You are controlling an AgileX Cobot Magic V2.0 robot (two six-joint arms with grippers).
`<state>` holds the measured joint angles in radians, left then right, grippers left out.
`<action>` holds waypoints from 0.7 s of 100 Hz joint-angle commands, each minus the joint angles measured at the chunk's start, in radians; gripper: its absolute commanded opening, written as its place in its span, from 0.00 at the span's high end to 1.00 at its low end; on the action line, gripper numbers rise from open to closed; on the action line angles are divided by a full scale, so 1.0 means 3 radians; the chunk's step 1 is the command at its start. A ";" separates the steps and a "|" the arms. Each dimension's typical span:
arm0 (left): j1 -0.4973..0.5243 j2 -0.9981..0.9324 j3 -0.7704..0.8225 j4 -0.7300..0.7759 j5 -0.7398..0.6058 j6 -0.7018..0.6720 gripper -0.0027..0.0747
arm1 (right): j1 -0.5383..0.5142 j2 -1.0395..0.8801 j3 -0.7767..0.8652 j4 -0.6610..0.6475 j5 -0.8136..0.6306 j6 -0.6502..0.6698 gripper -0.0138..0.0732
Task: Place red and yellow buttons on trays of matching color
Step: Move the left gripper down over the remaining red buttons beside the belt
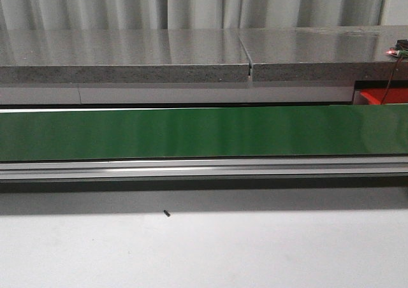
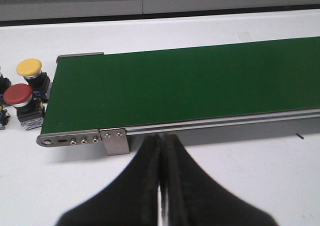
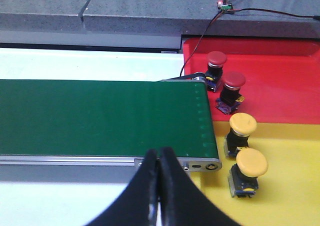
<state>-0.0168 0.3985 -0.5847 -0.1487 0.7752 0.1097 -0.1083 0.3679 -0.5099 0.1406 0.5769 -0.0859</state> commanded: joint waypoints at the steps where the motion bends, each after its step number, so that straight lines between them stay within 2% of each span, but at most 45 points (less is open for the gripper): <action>1: -0.0014 0.0179 -0.0089 -0.0069 -0.0396 -0.0027 0.99 | 0.0010 0.0004 -0.0078 0.0019 -0.0228 -0.0029 0.92; 22: 0.0237 0.0596 -0.0230 -0.0145 -0.0412 -0.0027 0.99 | 0.0010 0.0004 -0.0078 0.0019 -0.0228 -0.0029 0.92; 49: 0.0986 0.1144 -0.0512 -0.0277 -0.0568 -0.0027 0.97 | 0.0010 0.0004 -0.0078 0.0019 -0.0228 -0.0029 0.92; 54: 0.1065 0.1260 -0.0548 -0.0330 -0.0573 -0.0027 0.91 | 0.0010 0.0004 -0.0078 0.0019 -0.0228 -0.0029 0.92; 60: 0.1127 0.1412 -0.0586 -0.0353 -0.0603 -0.0027 0.79 | 0.0010 0.0004 -0.0078 0.0019 -0.0228 -0.0029 0.92; 70: 0.1169 0.1646 -0.0622 -0.0353 -0.0679 -0.0027 0.49 | 0.0010 0.0004 -0.0078 0.0019 -0.0228 -0.0029 0.92</action>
<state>0.3230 0.8464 -0.7287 -0.2299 0.6584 0.1097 -0.1083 0.3679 -0.5099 0.1406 0.5769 -0.0865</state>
